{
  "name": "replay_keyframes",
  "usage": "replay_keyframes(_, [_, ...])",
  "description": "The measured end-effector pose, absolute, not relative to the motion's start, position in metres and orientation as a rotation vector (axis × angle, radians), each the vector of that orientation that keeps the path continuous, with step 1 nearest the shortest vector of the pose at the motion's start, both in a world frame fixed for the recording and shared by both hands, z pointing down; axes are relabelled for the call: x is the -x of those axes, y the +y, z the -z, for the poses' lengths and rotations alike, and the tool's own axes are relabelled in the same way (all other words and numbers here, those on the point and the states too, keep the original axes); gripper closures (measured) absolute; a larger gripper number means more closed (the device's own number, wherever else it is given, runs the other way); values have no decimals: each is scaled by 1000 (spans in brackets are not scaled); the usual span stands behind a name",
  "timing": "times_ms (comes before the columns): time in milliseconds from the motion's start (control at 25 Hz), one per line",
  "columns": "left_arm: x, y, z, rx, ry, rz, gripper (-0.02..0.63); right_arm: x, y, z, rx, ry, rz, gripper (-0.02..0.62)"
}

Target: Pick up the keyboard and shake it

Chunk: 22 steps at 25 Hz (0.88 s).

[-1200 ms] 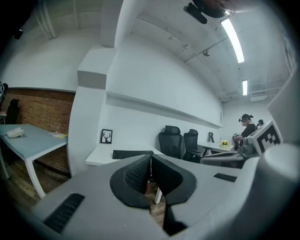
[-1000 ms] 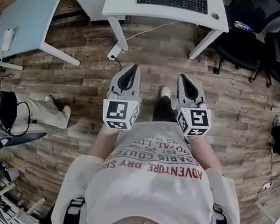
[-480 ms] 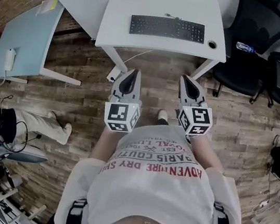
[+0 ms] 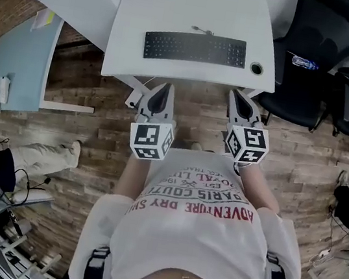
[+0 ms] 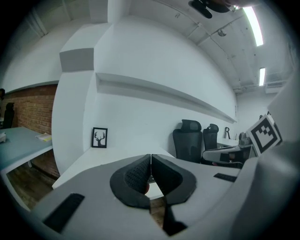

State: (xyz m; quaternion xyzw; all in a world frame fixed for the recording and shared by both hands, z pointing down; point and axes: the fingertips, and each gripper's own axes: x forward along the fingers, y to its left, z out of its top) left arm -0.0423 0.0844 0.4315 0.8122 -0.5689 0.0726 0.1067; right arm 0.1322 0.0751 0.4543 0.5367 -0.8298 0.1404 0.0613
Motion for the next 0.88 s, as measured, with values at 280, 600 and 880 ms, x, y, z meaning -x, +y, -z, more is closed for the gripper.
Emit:
replay_keyframes(280, [58,25,-454,-2310,-1661,-211,580,-127,26,-472,-1629,-2457,-468,569])
replay_keyframes(600, [65,-70,-458,-2391,-1555,-248,579,-121,-59,-471,-1711,-2387,-497,569])
replay_keyframes(880, [75,-129,-468,-2437,-1469,-302,580,-114,-121,-476,-1775,-2350,-532,569])
